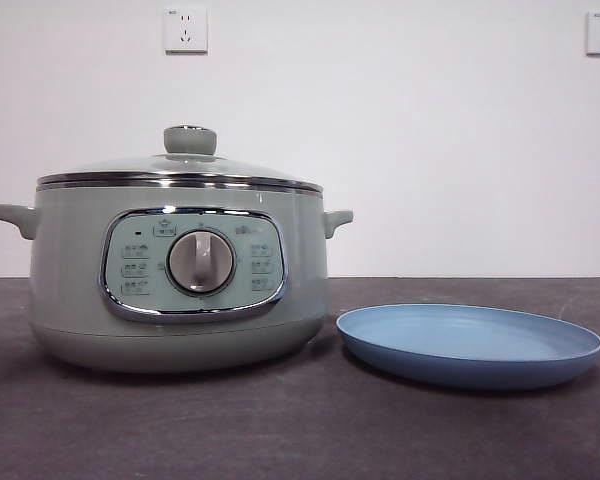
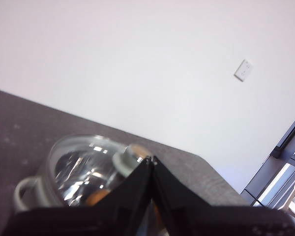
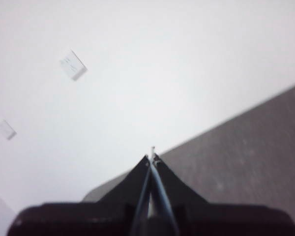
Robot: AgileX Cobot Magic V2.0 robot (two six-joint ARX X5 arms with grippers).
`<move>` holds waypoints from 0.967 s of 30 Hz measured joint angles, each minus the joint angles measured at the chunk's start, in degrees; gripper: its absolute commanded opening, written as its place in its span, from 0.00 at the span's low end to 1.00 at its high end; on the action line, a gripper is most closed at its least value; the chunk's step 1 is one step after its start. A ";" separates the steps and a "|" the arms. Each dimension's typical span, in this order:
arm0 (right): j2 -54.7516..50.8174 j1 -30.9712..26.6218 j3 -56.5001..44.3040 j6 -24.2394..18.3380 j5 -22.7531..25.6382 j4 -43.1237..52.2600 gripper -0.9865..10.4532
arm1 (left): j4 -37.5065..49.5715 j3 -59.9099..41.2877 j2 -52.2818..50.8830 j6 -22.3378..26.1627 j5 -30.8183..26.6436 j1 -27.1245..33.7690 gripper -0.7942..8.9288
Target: Take the potato out from the steamer,put the potato on the plate,close the lid
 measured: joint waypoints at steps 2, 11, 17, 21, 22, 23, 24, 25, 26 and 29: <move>3.98 0.00 5.42 -0.63 -0.04 -1.01 0.08 | -2.62 5.38 3.69 1.18 0.61 0.00 0.08; 23.87 0.00 32.15 -10.29 -10.71 -6.73 0.08 | -17.53 31.34 25.14 14.73 8.22 0.00 0.08; 36.50 0.79 48.39 -18.03 -18.58 -14.03 0.08 | -29.59 49.59 39.63 26.14 8.63 0.00 0.07; 44.83 1.40 57.99 -24.11 -21.03 -20.74 0.08 | -36.46 59.78 47.82 31.43 8.63 0.00 0.07; 46.62 1.64 59.80 -25.51 -21.05 -22.32 0.08 | -37.83 61.61 49.57 32.26 8.63 0.00 0.07; 48.74 1.97 61.75 -27.08 -21.07 -24.33 0.08 | -39.47 63.52 51.47 33.20 8.63 0.00 0.07; 50.75 2.27 63.54 -28.63 -21.38 -26.71 0.08 | -41.05 65.11 53.24 33.99 8.63 0.00 0.08; 52.57 2.45 64.94 -29.92 -21.94 -28.87 0.08 | -42.18 66.18 54.60 34.53 8.63 0.00 0.07; 54.60 2.71 66.40 -31.45 -22.62 -31.69 0.08 | -43.34 67.17 56.00 35.06 8.63 0.00 0.08; 59.36 3.06 68.57 -35.28 -23.80 -39.17 0.10 | -45.09 68.32 59.04 36.06 8.66 0.00 0.10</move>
